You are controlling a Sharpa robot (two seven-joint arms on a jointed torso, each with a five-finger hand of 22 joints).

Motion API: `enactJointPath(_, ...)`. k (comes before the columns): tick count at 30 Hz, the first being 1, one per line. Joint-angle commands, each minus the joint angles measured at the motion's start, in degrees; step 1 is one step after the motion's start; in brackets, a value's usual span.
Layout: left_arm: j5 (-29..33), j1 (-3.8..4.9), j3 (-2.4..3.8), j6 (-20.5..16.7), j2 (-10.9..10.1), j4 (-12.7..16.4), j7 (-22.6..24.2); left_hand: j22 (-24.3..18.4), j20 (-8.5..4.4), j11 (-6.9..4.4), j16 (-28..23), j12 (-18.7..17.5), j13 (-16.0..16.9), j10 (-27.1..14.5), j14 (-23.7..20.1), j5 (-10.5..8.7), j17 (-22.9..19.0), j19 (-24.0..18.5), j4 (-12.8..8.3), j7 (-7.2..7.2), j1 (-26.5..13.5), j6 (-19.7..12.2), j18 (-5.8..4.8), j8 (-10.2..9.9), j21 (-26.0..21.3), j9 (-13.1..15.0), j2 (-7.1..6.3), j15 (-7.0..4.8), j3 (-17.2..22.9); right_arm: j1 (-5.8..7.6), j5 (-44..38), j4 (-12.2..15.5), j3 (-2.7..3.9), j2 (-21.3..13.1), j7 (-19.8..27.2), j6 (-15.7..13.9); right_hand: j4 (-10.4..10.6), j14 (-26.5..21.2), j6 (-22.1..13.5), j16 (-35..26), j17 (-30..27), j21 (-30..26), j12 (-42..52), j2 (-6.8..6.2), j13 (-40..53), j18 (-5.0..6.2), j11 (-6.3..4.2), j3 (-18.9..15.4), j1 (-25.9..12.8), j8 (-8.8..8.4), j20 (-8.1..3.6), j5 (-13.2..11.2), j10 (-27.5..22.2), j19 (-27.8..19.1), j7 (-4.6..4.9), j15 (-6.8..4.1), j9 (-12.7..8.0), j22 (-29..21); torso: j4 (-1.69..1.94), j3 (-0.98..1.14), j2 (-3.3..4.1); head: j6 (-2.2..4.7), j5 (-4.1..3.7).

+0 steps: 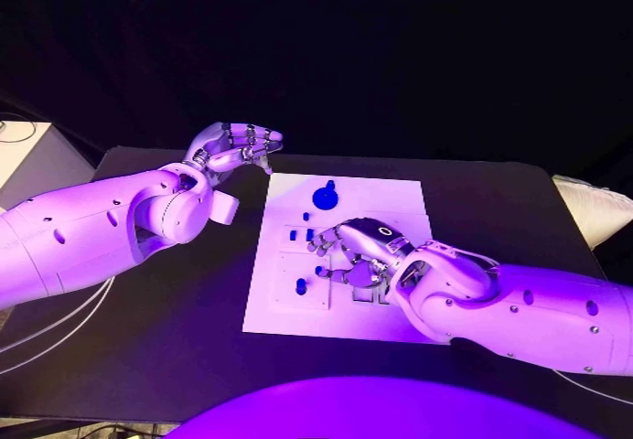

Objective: Assemble the parts on the task board

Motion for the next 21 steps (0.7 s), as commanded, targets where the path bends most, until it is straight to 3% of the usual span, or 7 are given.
enactJointPath(1,0.3,-0.08,0.01,0.9,0.0,0.1,0.3,-0.1,-0.12,0.17,-0.3,0.0,-0.1,-0.4,-0.4,0.05,-0.1,0.4,0.2,0.02,0.3,-0.4,0.35,0.4,-0.2,-0.1,0.40,0.12,-0.1,1.49,12.9,0.8,0.20,-2.8,4.7,-0.3,0.9,0.6,1.6,0.7,1.0,2.9,2.2,-1.15,0.4,-0.30,-0.79,1.8,-0.7,0.57,-0.33,-0.2,4.4,1.2,-0.38,-0.51,-0.1,1.5,-0.12,-0.04,-0.15,0.01,-0.78)
enactJointPath(4,0.3,-0.24,-0.01,1.0,-0.2,0.1,0.4,-0.1,-0.12,0.18,-0.3,0.0,-0.1,-0.4,-0.4,0.04,-0.1,0.4,0.2,0.02,0.3,-0.5,0.35,0.4,-0.2,-0.1,0.39,0.13,-0.1,3.56,22.2,1.2,0.33,-7.1,6.6,1.1,2.0,2.1,3.1,2.3,4.1,6.6,4.7,-1.87,1.7,-0.85,-1.83,2.7,-1.8,1.22,-1.03,-0.8,9.3,2.4,-0.86,-1.34,-0.1,3.3,-0.29,0.01,-0.29,0.01,-1.56)
enactJointPath(5,0.3,-0.28,-0.02,1.0,-0.3,0.2,0.4,-0.1,-0.12,0.18,-0.3,0.0,-0.1,-0.4,-0.4,0.04,-0.1,0.4,0.2,0.02,0.3,-0.5,0.35,0.4,-0.2,-0.1,0.39,0.13,-0.1,3.95,24.4,1.3,0.34,-8.2,7.1,1.1,3.6,2.9,4.0,3.1,5.8,8.6,7.2,-2.19,3.5,-1.17,-2.33,1.5,-3.9,1.83,-1.44,-5.8,12.0,3.1,-1.19,-1.78,0.0,4.3,-0.37,0.01,-0.34,0.01,-1.84)
enactJointPath(7,0.8,-0.41,-0.02,1.2,-0.4,0.3,0.4,-0.1,-0.12,0.18,-0.3,0.0,-0.1,-0.4,-0.4,0.04,-0.1,0.4,0.2,0.02,0.3,-0.5,0.35,0.4,-0.2,-0.1,0.39,0.13,-0.1,4.58,28.7,1.6,0.37,-10.6,7.9,1.2,4.1,3.9,4.4,3.9,7.8,11.5,10.6,-2.46,6.1,-1.56,-3.01,0.1,-4.5,2.65,-2.00,-7.4,12.8,4.0,-1.54,-2.28,0.3,5.6,-0.51,0.06,-0.42,0.01,-2.43)
enactJointPath(11,1.8,-0.80,-0.02,1.5,-0.6,0.5,0.4,-0.1,-0.11,0.18,-0.3,0.0,-0.1,-0.5,-0.4,0.04,-0.1,0.4,0.2,0.03,0.3,-0.5,0.35,0.4,-0.3,-0.1,0.37,0.14,-0.2,5.16,32.3,2.0,0.32,-14.3,7.5,2.4,5.7,6.0,3.2,7.0,14.8,20.0,37.1,-1.68,33.3,-3.05,-4.14,-6.2,-5.1,6.05,-2.80,-6.1,11.5,6.3,-2.50,-3.01,1.9,9.8,-0.73,0.18,-0.61,0.01,-3.11)
enactJointPath(12,2.1,-1.03,-0.02,1.8,-0.8,0.7,0.4,-0.1,-0.10,0.19,-0.3,0.1,-0.1,-0.5,-0.4,0.02,-0.1,0.4,0.2,0.03,0.3,-0.5,0.35,0.4,-0.3,-0.1,0.29,0.14,-0.2,5.30,32.5,2.2,0.21,-15.9,6.6,3.4,5.7,7.2,3.2,9.6,20.7,24.4,49.4,-0.47,51.5,-3.77,-3.93,-7.8,-5.7,7.31,-2.74,-6.1,18.2,7.1,-2.74,-3.08,2.3,11.9,-0.84,0.30,-0.74,0.01,-3.39)
enactJointPath(21,2.6,-1.71,-0.02,2.5,-1.8,2.0,0.8,-0.2,-0.07,0.20,-0.3,0.1,-0.1,-0.5,-0.4,-0.09,-0.1,0.4,0.3,0.03,0.2,-0.7,0.33,0.4,-0.4,-0.1,0.03,0.18,-0.5,5.24,26.9,4.6,-1.09,-23.6,-1.1,8.0,6.3,8.9,4.1,13.7,30.1,35.1,62.6,2.46,74.2,-5.41,-4.17,-13.3,-7.7,10.32,-3.01,-4.8,28.4,8.9,-3.26,-3.27,2.8,16.8,-1.13,0.39,-0.99,0.01,-4.47)
